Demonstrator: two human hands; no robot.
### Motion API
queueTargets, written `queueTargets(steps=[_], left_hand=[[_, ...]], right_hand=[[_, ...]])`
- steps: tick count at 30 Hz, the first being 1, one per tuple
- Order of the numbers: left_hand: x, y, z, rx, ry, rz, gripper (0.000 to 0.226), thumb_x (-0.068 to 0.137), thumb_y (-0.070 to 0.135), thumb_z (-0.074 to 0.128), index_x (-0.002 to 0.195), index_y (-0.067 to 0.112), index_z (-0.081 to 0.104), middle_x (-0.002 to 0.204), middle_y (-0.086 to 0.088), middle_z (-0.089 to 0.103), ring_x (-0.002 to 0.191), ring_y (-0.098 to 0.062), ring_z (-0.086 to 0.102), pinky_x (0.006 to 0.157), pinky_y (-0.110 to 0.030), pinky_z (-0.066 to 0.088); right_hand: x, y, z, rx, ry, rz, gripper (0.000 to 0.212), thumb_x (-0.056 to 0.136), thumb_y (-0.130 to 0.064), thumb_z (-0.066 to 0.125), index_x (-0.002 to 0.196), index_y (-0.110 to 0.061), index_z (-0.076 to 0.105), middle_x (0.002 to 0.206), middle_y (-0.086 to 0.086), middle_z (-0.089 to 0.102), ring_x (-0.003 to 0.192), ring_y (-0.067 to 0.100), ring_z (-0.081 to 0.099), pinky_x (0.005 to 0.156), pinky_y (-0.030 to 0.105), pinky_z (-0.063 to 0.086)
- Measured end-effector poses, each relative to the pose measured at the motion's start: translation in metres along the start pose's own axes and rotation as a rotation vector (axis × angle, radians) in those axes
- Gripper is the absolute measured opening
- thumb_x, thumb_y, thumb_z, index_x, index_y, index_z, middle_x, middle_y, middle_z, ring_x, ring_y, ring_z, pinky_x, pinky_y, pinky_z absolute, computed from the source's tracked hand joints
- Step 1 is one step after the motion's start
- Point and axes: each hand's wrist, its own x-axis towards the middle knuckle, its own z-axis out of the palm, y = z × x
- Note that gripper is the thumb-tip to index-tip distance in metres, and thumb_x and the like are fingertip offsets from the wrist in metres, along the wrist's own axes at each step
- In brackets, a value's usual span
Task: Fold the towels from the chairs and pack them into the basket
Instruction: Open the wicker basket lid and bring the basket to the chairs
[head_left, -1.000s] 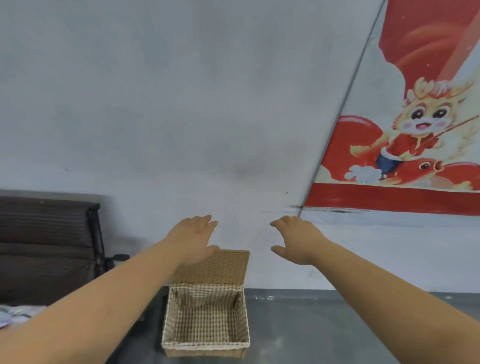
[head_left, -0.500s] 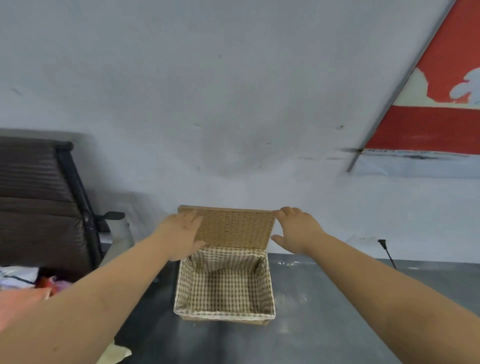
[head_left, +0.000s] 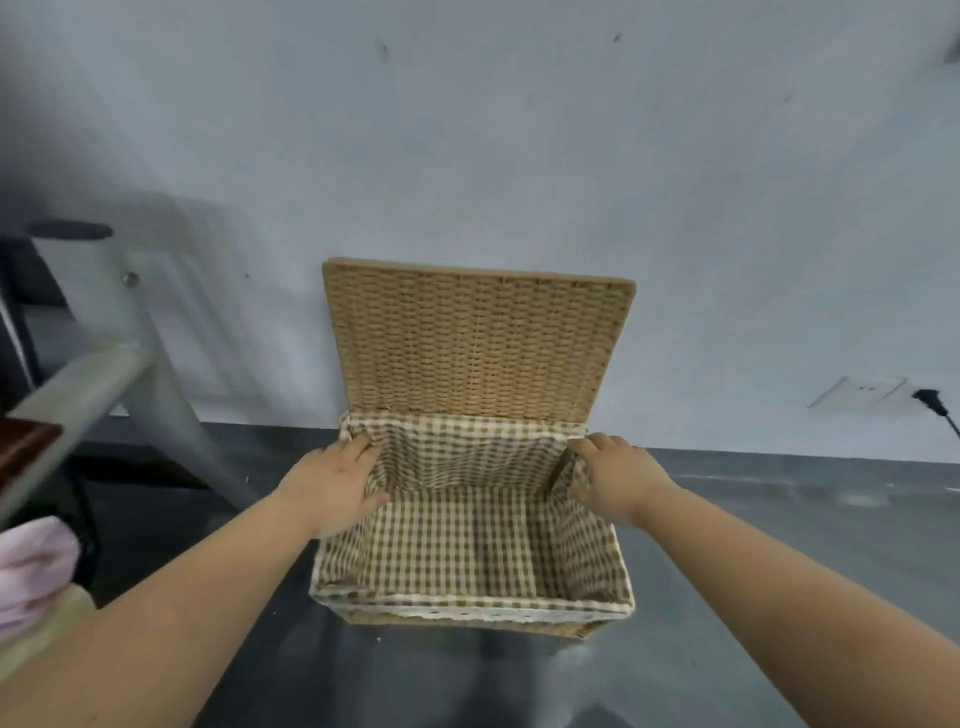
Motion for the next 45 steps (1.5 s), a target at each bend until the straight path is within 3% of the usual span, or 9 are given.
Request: queueTargets(steps=[8, 13, 18, 22, 27, 34, 37, 43, 45], left_hand=[[0.035, -0.029, 0.076, -0.501, 0.058, -0.142, 0.067, 0.098, 0.045, 0.040, 0.153, 0.017, 0.013, 0.161, -0.002, -0.003, 0.147, -0.022, 0.009, 0.118, -0.036, 0.016], [0.046, -0.038, 0.107, -0.970, 0.076, -0.240, 0.053, 0.099, 0.027, 0.047, 0.149, 0.021, 0.029, 0.156, -0.005, 0.025, 0.141, -0.023, 0.028, 0.114, -0.035, 0.025], [0.048, -0.042, 0.117, -1.122, 0.149, -0.254, 0.046, 0.098, 0.012, 0.049, 0.142, 0.026, 0.042, 0.151, -0.003, 0.035, 0.139, -0.024, 0.031, 0.112, -0.038, 0.028], [0.043, -0.042, 0.114, -1.182, 0.139, -0.253, 0.050, 0.095, 0.006, 0.054, 0.140, 0.025, 0.045, 0.151, -0.004, 0.036, 0.141, -0.024, 0.029, 0.112, -0.038, 0.028], [0.015, -0.037, 0.113, -1.329, 0.107, -0.258, 0.051, 0.092, 0.000, 0.056, 0.135, 0.027, 0.050, 0.141, -0.003, 0.048, 0.127, -0.016, 0.045, 0.105, -0.034, 0.035], [-0.084, -0.023, 0.053, -1.389, -0.030, -0.285, 0.053, 0.090, -0.001, 0.059, 0.133, 0.029, 0.053, 0.141, -0.002, 0.049, 0.131, -0.019, 0.043, 0.109, -0.037, 0.036], [-0.136, -0.029, 0.000, -1.315, -0.059, -0.253, 0.053, 0.089, 0.003, 0.062, 0.130, 0.036, 0.052, 0.144, 0.000, 0.047, 0.136, -0.019, 0.039, 0.111, -0.036, 0.033], [-0.257, -0.034, -0.109, -1.240, -0.163, -0.223, 0.056, 0.094, 0.005, 0.057, 0.144, 0.024, 0.039, 0.153, 0.002, 0.032, 0.143, -0.023, 0.025, 0.112, -0.036, 0.030], [-0.297, -0.039, -0.147, -1.224, -0.139, -0.222, 0.056, 0.094, 0.004, 0.056, 0.144, 0.024, 0.039, 0.151, 0.001, 0.034, 0.142, -0.024, 0.026, 0.111, -0.033, 0.029]], right_hand=[[0.030, 0.018, 0.064, 0.391, -0.002, 0.197, 0.070, 0.092, -0.043, 0.054, 0.151, -0.025, 0.021, 0.153, 0.009, 0.026, 0.135, 0.028, 0.036, 0.104, 0.036, 0.038], [0.041, 0.033, 0.092, 0.894, -0.020, 0.378, 0.060, 0.091, -0.028, 0.063, 0.144, -0.025, 0.037, 0.143, 0.016, 0.043, 0.104, 0.029, 0.062, 0.059, 0.020, 0.047], [0.045, 0.044, 0.111, 1.148, 0.052, 0.421, 0.042, 0.094, -0.005, 0.053, 0.131, -0.025, 0.051, 0.113, 0.023, 0.062, 0.071, 0.026, 0.051, 0.060, 0.033, 0.044], [0.042, 0.050, 0.112, 1.244, 0.036, 0.432, 0.044, 0.091, 0.004, 0.052, 0.126, -0.023, 0.056, 0.098, 0.006, 0.064, 0.063, 0.018, 0.054, 0.051, 0.024, 0.045], [0.016, 0.057, 0.106, 1.331, -0.012, 0.430, 0.043, 0.091, 0.002, 0.056, 0.116, -0.033, 0.062, 0.103, -0.002, 0.064, 0.077, 0.016, 0.057, 0.074, 0.035, 0.045], [-0.096, 0.053, 0.023, 1.363, -0.098, 0.522, 0.044, 0.093, 0.002, 0.053, 0.118, -0.034, 0.060, 0.114, 0.000, 0.060, 0.106, 0.026, 0.059, 0.100, 0.053, 0.045], [-0.154, 0.043, -0.037, 1.346, -0.126, 0.545, 0.045, 0.092, 0.000, 0.055, 0.121, -0.034, 0.059, 0.120, 0.001, 0.053, 0.107, 0.024, 0.056, 0.101, 0.050, 0.044], [-0.271, 0.011, -0.161, 1.339, -0.173, 0.558, 0.043, 0.094, -0.001, 0.053, 0.122, -0.034, 0.056, 0.121, 0.003, 0.047, 0.099, 0.020, 0.055, 0.089, 0.044, 0.042], [-0.309, -0.002, -0.203, 1.335, -0.146, 0.570, 0.044, 0.095, -0.001, 0.052, 0.125, -0.033, 0.055, 0.121, 0.001, 0.045, 0.109, 0.027, 0.054, 0.094, 0.048, 0.042]])
